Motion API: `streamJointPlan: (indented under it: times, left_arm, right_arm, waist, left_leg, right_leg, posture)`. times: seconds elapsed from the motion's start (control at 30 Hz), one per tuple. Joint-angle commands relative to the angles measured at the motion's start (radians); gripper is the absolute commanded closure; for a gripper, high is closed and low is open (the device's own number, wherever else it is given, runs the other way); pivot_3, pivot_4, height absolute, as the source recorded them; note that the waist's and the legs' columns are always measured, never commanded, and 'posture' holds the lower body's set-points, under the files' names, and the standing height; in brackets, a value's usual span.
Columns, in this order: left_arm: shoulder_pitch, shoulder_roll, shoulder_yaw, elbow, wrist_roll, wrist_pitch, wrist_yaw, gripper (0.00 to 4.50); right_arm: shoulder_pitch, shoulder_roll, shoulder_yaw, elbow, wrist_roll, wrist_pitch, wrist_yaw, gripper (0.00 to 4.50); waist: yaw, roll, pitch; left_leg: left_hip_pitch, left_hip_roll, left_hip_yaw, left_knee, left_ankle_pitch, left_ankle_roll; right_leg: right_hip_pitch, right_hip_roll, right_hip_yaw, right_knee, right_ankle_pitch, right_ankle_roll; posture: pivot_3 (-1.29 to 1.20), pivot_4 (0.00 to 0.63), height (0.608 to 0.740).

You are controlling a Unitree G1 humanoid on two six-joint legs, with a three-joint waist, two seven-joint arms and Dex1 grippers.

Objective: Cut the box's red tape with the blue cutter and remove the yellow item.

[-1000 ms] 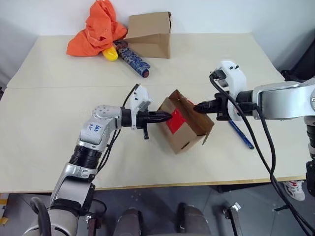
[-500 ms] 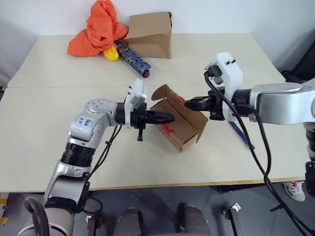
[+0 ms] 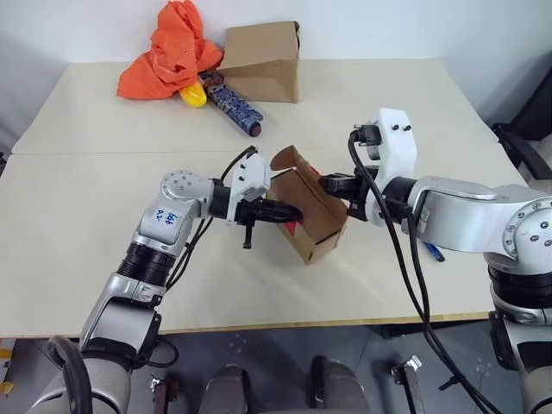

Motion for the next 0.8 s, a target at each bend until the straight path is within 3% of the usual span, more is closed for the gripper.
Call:
streamJointPlan:
  times: [0.03, 0.5, 0.8]
  left_arm:
    - [0.019, 0.029, -0.056, 0.054, 0.098, -0.041, -0.004, 4.50]
    - [0.079, 0.132, -0.063, -0.037, 0.088, 0.026, -0.066, 4.50]
    - [0.106, 0.120, -0.041, -0.061, 0.097, 0.068, -0.036, 4.50]
  right_arm:
    - [0.001, -0.006, -0.032, -0.052, 0.017, -0.018, -0.005, 4.44]
    - [0.049, -0.284, -0.103, 0.119, 0.017, 0.156, 0.201, 4.44]
    - [0.127, -0.305, -0.060, 0.177, 0.017, 0.200, 0.255, 4.44]
  waist:
    - [0.000, 0.000, 0.000]
    - [0.022, 0.000, -0.001]
    - [0.028, 0.000, -0.001]
  left_leg:
    - [0.000, 0.000, 0.000, 0.000, 0.000, 0.000]
    - [0.004, 0.000, 0.000, 0.002, 0.000, 0.002]
    - [0.002, 0.000, 0.000, 0.003, -0.001, 0.002]
  right_leg:
    - [0.001, 0.000, 0.000, 0.000, 0.000, 0.000]
    - [0.006, 0.000, 0.001, -0.001, 0.000, -0.001]
    - [0.006, -0.001, 0.000, -0.003, 0.001, 0.000]
  posture:
    - [0.00, 0.150, 0.740]
    - [0.00, 0.150, 0.740]
    - [0.00, 0.150, 0.740]
